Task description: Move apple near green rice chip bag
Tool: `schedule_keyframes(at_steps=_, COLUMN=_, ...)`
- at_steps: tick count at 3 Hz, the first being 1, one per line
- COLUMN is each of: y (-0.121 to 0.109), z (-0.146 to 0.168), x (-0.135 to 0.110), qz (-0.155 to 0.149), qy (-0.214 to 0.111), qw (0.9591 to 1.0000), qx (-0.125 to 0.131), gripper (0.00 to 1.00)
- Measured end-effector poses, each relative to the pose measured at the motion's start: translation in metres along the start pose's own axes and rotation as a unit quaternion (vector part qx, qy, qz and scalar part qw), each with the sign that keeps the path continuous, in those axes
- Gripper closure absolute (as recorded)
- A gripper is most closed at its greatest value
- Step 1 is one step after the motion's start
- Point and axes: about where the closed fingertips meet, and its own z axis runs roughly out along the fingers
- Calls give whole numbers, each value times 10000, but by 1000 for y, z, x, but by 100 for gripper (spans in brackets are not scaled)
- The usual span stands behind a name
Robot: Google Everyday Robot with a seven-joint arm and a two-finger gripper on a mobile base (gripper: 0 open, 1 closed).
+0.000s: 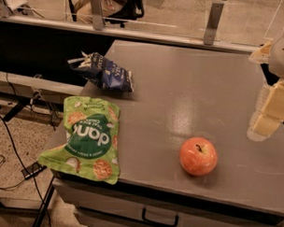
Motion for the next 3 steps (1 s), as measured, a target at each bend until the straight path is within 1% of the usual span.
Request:
schedule_keyframes(at_steps=1, y=0, z=0, x=0, qz=0, qy=-1, qw=10000, qx=0, gripper=0)
schedule_keyframes(at_steps=2, y=4, z=-1, x=-3, qz=-52, qy=-283, qw=9995, qx=-128, gripper=0)
schedule_keyframes(at_steps=3, y=32, z=9, x=-10, qz=-104, qy=-579, qw=9967, qx=-560, gripper=0)
